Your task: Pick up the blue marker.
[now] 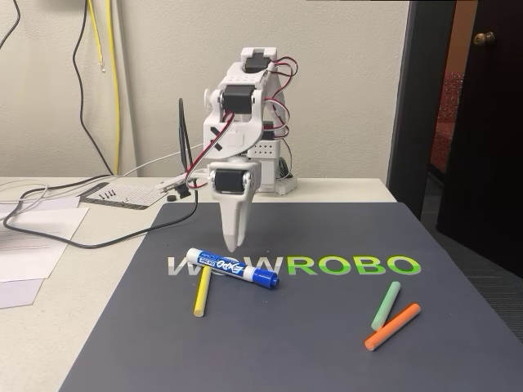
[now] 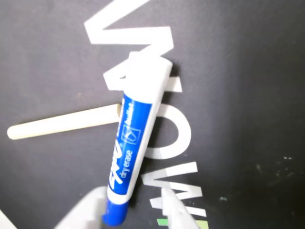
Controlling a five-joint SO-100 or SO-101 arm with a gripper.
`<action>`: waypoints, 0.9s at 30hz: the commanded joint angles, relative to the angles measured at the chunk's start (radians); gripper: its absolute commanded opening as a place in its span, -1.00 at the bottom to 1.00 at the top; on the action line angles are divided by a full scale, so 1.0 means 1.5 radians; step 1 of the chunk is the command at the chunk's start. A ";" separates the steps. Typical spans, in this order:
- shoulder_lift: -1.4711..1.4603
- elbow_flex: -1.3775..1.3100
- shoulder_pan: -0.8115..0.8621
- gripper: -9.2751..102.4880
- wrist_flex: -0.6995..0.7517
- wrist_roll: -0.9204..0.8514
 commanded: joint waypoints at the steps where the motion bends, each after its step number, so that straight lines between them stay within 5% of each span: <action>1: -0.015 -0.070 -0.005 -0.42 0.033 -0.005; 17: -0.145 -0.185 -0.010 -0.33 0.110 0.018; 27: -0.240 -0.321 -0.016 -0.32 0.238 0.018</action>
